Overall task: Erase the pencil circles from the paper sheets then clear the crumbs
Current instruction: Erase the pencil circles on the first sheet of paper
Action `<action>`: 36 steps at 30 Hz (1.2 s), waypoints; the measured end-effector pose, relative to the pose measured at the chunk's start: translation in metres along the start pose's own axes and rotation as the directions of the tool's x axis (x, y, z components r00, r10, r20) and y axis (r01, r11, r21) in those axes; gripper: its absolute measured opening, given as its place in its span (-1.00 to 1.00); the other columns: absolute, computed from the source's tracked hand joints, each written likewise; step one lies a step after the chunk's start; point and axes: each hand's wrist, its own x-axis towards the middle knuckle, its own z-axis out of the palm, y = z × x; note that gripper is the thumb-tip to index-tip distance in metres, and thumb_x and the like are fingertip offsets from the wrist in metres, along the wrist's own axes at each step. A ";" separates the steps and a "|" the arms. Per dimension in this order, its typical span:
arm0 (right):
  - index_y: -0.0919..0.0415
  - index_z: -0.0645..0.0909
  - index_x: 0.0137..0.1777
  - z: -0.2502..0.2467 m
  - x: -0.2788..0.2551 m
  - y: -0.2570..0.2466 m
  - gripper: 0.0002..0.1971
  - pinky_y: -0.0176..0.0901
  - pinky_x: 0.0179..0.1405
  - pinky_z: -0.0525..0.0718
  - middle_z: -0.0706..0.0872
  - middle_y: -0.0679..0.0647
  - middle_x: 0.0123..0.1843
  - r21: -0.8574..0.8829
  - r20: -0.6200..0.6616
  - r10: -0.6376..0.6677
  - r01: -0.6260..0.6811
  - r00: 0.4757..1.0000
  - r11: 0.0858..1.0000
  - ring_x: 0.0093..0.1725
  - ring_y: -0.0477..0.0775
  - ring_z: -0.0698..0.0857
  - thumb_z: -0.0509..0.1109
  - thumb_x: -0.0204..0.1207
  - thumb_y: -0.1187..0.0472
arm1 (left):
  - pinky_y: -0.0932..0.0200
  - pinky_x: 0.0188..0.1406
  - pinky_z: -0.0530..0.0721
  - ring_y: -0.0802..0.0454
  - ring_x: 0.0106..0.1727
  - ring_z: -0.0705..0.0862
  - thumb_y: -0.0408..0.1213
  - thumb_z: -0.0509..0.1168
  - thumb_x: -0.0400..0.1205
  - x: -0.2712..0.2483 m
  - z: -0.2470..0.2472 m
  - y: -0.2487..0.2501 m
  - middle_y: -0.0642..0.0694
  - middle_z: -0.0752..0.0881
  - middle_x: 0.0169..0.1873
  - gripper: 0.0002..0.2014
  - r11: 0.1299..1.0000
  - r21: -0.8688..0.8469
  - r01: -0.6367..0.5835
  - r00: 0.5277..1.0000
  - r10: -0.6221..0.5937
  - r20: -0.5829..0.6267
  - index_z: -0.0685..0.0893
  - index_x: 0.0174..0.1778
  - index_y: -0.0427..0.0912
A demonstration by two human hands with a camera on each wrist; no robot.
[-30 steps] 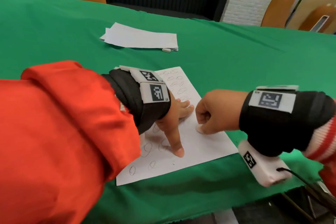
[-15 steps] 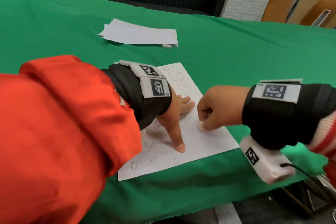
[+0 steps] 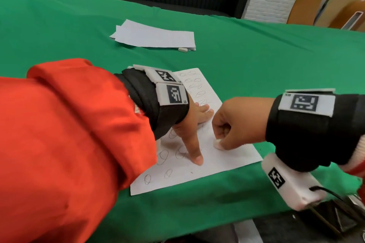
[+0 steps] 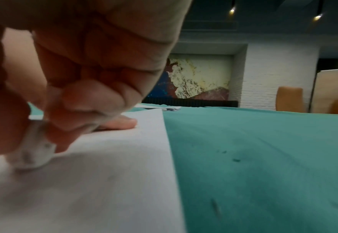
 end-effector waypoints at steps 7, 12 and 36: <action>0.02 0.62 -0.31 -0.002 0.005 -0.002 -0.86 -0.29 -0.39 0.50 0.61 -0.13 -0.43 0.014 -0.027 0.028 -0.028 0.999 1.000 -0.46 -0.18 0.51 0.47 0.40 0.04 | -0.06 0.59 -0.05 -0.01 0.67 -0.08 0.31 0.36 0.41 -0.003 -0.002 0.002 0.05 -0.25 0.66 0.14 1.000 0.011 -0.004 1.000 0.004 -0.007 -0.29 0.65 0.05; 0.05 0.63 -0.32 -0.008 0.009 -0.001 -0.87 -0.35 -0.44 0.50 0.65 -0.09 -0.42 0.072 -0.027 0.097 -0.095 0.995 0.993 -0.52 -0.16 0.54 0.47 0.40 0.07 | -0.08 0.59 -0.04 0.00 0.67 -0.09 0.33 0.36 0.39 -0.002 -0.002 0.001 0.06 -0.25 0.66 0.14 1.000 0.016 -0.014 1.000 0.014 -0.007 -0.27 0.66 0.07; 0.23 0.46 -0.16 0.011 -0.016 0.023 -0.84 -0.11 -0.07 0.63 0.67 0.19 -0.11 0.962 -0.184 0.407 0.248 0.895 -0.111 -0.21 0.06 0.63 0.13 0.65 0.35 | -0.06 0.61 -0.02 0.08 0.67 -0.04 0.30 0.31 0.46 -0.062 0.004 -0.024 0.26 -0.34 0.61 -0.01 0.983 0.017 0.182 0.983 -0.182 0.012 -0.22 0.64 0.26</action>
